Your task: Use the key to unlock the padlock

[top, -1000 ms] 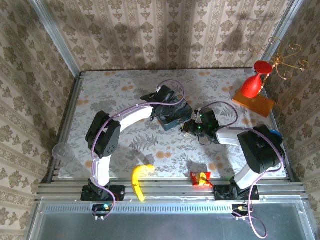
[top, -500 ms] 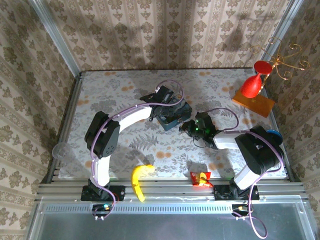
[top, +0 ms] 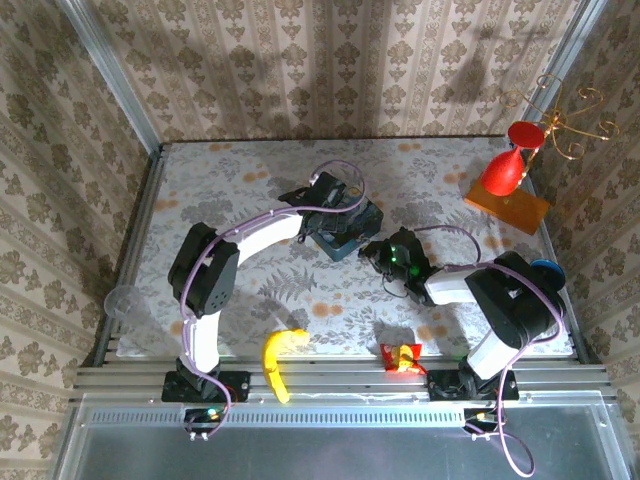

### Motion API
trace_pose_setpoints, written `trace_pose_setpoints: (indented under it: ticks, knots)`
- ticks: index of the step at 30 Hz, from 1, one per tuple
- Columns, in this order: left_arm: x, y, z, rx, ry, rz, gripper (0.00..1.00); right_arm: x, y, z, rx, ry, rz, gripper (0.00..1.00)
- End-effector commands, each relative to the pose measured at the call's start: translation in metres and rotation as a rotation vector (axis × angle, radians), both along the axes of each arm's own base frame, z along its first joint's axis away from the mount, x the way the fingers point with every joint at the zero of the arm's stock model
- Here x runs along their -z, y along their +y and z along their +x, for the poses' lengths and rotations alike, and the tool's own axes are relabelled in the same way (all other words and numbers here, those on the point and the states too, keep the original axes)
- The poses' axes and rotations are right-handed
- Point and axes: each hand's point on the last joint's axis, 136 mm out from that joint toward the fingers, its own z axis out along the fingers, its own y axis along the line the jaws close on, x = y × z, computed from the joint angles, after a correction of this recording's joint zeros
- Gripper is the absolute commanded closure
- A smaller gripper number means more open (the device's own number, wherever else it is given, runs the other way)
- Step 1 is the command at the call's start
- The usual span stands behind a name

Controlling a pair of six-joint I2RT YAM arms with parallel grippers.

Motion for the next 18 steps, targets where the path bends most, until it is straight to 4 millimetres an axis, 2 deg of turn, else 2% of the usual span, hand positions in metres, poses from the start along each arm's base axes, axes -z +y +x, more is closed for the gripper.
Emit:
trace_pose_setpoints:
  ticks: [1,6,18]
  knots:
    - [0.051,0.053,-0.035,-0.018,0.186,0.213,0.0,0.001,-0.014,0.011,0.117,-0.028,-0.009,1.0]
    - [0.053,0.054,-0.037,-0.016,0.188,0.214,0.0,0.002,-0.017,0.013,0.147,-0.048,-0.008,1.0]
    - [0.052,0.054,-0.036,-0.004,0.189,0.207,0.0,-0.012,-0.017,0.024,0.157,-0.089,-0.043,1.0]
